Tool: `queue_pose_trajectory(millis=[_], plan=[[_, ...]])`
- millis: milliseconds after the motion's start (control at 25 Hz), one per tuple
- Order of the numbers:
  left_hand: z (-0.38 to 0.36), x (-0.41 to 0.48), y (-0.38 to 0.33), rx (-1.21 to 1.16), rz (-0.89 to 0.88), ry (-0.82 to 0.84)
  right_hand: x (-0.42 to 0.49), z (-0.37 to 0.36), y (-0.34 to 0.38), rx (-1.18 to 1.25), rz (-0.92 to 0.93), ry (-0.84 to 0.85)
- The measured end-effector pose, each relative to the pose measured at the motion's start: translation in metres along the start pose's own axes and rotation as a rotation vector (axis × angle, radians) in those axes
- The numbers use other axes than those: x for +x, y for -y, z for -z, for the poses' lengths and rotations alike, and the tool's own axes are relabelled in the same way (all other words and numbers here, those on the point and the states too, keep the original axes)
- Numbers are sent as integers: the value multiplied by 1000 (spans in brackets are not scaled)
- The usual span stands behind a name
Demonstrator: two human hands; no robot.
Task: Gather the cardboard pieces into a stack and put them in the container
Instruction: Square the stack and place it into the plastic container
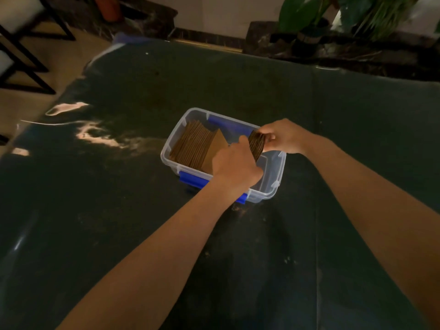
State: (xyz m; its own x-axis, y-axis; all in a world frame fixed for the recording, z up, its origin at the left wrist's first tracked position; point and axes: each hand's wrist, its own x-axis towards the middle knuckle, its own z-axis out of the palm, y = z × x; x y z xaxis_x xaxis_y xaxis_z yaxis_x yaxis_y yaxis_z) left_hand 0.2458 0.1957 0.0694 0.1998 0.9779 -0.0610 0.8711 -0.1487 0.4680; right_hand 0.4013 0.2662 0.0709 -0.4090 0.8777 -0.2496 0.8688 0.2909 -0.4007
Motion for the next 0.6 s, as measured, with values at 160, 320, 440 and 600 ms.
queue_pose_trajectory(millis=[160,320,440,600], plan=[[-12,16,0,1,-33,67,6,-1,-5,-129,-23,-33],[-33,13,1,23,56,220,5,-8,-1,-237,-78,47],[-43,17,-4,-22,115,345,2,-13,1,-295,-64,80],[-45,20,-13,-15,125,412,-4,-13,5,-420,-67,72]])
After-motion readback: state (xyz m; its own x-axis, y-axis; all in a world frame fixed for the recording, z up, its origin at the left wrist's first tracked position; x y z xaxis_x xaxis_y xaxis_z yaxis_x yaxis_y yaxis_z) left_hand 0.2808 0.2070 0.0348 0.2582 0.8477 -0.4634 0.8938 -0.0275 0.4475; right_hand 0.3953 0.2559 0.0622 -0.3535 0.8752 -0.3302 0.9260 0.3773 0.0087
